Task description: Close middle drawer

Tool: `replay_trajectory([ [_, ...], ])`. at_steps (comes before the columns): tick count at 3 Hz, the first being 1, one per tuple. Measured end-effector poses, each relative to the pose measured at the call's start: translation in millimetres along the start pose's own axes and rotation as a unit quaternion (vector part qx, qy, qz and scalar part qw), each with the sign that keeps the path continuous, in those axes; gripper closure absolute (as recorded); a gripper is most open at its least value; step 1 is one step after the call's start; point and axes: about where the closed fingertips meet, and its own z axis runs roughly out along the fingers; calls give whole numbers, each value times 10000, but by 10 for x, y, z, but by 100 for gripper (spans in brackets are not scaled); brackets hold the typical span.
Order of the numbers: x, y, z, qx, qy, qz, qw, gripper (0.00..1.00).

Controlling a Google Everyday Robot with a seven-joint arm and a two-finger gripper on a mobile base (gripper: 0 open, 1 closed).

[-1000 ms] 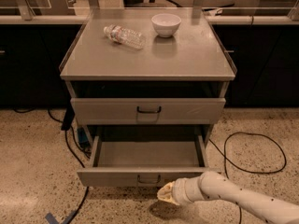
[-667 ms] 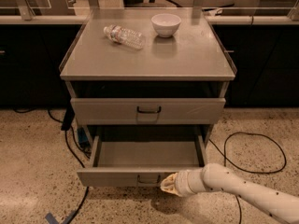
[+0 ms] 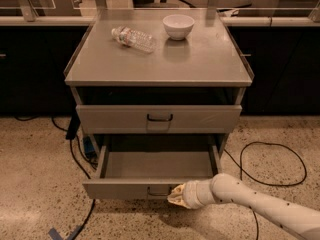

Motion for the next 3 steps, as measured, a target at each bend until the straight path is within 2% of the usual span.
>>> replay_trajectory([
  [1, -12, -1, -6, 0, -3, -1, 10000, 100],
  [2, -3, -153, 138, 108, 84, -127, 9998, 100],
  [3, -6, -270, 223, 353, 244, -324, 9986, 100],
])
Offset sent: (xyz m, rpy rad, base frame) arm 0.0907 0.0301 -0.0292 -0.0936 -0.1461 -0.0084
